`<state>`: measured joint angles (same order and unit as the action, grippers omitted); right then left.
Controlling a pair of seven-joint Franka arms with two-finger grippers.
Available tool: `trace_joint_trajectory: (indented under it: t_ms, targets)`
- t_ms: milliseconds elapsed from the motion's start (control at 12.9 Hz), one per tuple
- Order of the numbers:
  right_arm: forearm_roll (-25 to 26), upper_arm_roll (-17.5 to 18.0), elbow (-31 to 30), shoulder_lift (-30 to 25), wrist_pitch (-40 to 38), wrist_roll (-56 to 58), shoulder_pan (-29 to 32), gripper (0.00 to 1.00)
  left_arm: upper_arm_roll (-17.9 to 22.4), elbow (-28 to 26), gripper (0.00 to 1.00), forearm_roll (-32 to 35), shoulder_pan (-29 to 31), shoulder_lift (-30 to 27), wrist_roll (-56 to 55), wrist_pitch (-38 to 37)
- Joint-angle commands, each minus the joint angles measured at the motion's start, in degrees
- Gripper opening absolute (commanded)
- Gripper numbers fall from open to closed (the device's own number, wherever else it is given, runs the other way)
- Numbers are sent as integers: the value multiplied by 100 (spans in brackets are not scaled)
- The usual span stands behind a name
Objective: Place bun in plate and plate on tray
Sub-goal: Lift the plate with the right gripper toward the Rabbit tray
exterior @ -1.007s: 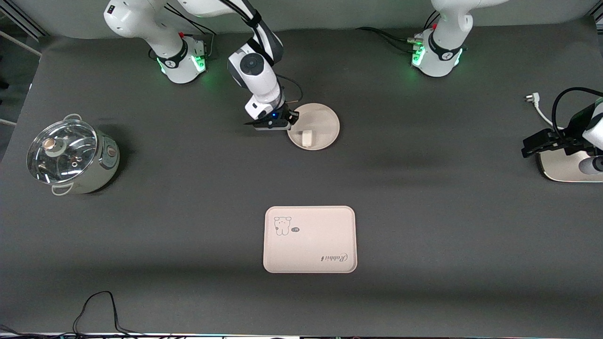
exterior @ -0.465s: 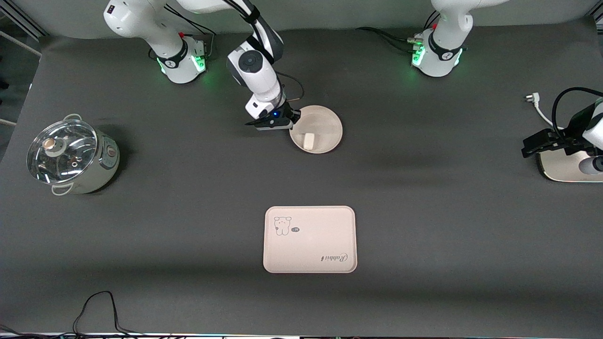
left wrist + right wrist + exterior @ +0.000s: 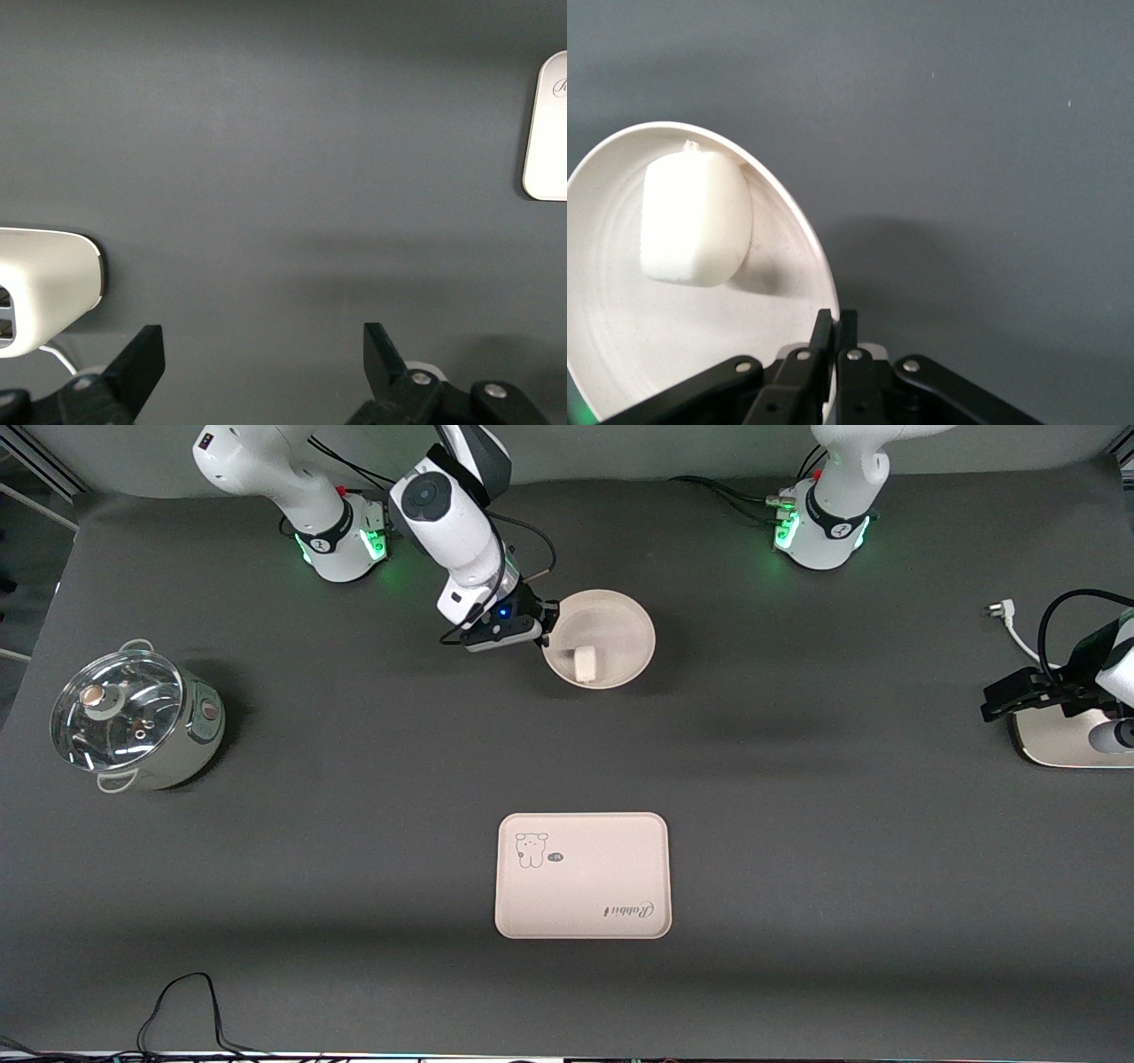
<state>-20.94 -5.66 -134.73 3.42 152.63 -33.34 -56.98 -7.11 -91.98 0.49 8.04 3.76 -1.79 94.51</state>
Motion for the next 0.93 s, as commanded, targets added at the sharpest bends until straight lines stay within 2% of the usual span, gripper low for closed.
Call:
trace_joint_trajectory:
  t_ms: [0,310,697,852]
  targets:
    - [-147,4,559,464,-41,599,475,0,26,-92,100,-5,-13,-113,56,15]
    - [-147,4,2253,1746,-232,645,1081,0,26,-92,100,-5,-4,-113,56,6]
    - [-68,-5,5600,3522,-1997,732,1925,0,26,-92,100,-5,-4,-113,56,6]
    - [-68,-5,6586,4111,-2465,759,2198,0,26,-92,100,-5,-4,-104,56,6]
